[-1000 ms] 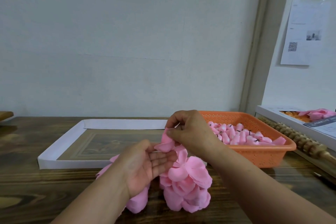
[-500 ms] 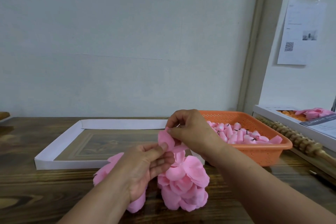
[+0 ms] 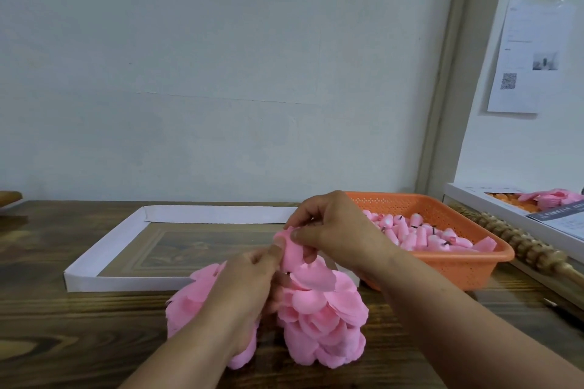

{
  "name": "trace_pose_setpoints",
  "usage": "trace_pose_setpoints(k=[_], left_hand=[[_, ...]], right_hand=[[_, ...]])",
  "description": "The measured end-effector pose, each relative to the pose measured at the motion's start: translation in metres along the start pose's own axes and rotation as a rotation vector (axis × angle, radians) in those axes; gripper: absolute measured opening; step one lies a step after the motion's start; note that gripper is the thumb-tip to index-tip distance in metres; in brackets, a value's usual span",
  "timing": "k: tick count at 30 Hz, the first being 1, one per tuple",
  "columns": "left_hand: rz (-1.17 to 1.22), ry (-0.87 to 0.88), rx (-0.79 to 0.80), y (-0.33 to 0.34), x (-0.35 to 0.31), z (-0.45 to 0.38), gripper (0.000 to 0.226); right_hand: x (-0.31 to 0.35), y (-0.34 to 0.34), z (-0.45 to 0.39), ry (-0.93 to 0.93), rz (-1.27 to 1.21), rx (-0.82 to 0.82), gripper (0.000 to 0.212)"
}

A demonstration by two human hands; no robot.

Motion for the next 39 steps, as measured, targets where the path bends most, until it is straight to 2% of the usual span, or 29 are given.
trace_pose_setpoints(k=[3, 5, 8, 11, 14, 21, 28, 32, 34, 37, 39], left_hand=[[-0.204, 0.284, -0.16, -0.007, -0.009, 0.002, 0.013], [-0.256, 0.394, -0.193, -0.008, -0.012, 0.006, 0.018], [-0.254, 0.423, -0.171, -0.005, -0.012, 0.009, 0.035], [-0.295, 0.471, -0.202, -0.005, -0.015, 0.01, 0.028], [-0.264, 0.439, -0.157, -0.003, -0.014, 0.011, 0.024], [-0.006, 0.244, 0.067, 0.003, -0.008, 0.006, 0.025], [0.265, 0.079, 0.193, 0.004, -0.006, 0.001, 0.015], [0.395, 0.023, 0.231, 0.001, -0.005, 0.0, 0.015], [0.419, 0.01, 0.246, 0.0, -0.005, -0.001, 0.016], [0.408, 0.01, 0.28, 0.002, -0.006, -0.001, 0.02], [0.404, 0.012, 0.3, 0.005, -0.008, 0.001, 0.021]], right_hand=[[-0.002, 0.002, -0.002, 0.033, -0.037, -0.038, 0.027], [-0.002, 0.002, -0.004, 0.041, -0.044, -0.073, 0.028], [-0.001, 0.001, -0.006, 0.036, -0.057, -0.104, 0.028], [0.0, 0.002, -0.008, 0.03, -0.049, -0.122, 0.028], [0.0, 0.003, -0.009, 0.039, -0.034, -0.136, 0.029], [-0.003, 0.006, -0.008, 0.061, -0.115, -0.107, 0.028], [-0.004, 0.003, -0.007, 0.054, -0.144, -0.065, 0.023], [0.0, -0.02, 0.005, -0.045, -0.115, -0.176, 0.006], [0.002, -0.028, 0.018, -0.131, -0.097, -0.214, 0.01], [0.003, -0.016, 0.032, -0.216, 0.129, -0.024, 0.031], [0.002, -0.008, 0.035, -0.23, 0.266, 0.032, 0.035]])
Point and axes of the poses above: each hand's wrist, its own z-axis away from the middle knuckle, its own y-axis out of the palm, x = y × z, the point moved 5 cm from there along -z, towards the middle knuckle, and after that the axes turned 7 degrees about x, right-handed, at the moved point
